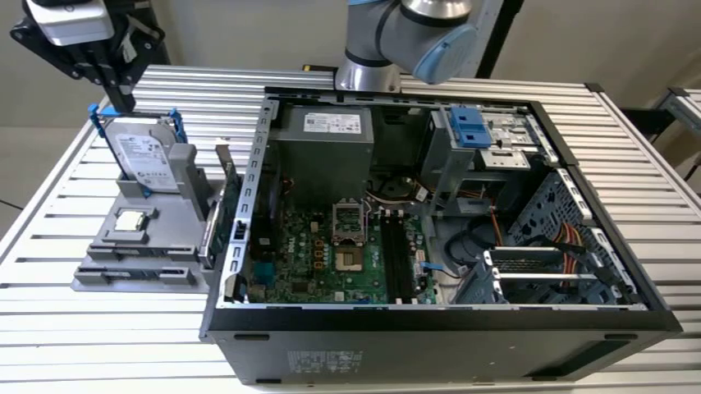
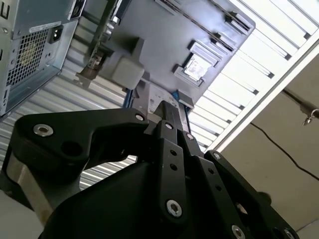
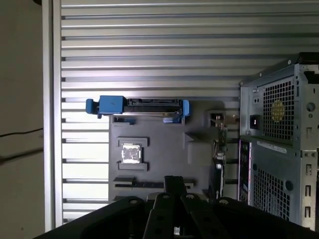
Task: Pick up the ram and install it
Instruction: 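Reach for the ram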
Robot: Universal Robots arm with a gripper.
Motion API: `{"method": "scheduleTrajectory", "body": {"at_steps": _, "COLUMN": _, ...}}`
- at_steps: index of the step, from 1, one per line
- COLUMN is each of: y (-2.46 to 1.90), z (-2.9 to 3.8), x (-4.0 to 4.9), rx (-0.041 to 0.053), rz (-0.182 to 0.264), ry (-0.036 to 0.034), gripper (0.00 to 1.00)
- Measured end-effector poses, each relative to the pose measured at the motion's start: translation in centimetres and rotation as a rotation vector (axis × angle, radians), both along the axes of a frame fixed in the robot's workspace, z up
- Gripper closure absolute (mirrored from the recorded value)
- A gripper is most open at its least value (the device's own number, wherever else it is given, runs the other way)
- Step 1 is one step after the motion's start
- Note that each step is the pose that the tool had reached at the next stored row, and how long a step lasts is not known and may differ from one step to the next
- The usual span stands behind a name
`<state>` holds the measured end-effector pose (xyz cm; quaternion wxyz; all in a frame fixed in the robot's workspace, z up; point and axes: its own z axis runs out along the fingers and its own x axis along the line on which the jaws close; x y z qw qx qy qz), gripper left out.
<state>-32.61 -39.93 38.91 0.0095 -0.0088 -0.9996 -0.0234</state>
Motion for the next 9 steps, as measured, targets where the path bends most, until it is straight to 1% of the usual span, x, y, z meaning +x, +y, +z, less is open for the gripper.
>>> {"method": "scheduleTrajectory", "body": {"at_steps": 5, "y": 0.0, "z": -0.01, "x": -0.52, "rx": 0.0, "rz": 0.004, "ry": 0.0006, "gripper": 1.0}}
{"method": "scheduleTrajectory", "body": {"at_steps": 9, "y": 0.0, "z": -0.02, "x": -0.76, "rx": 0.0, "rz": 0.006, "ry": 0.0008, "gripper": 1.0}}
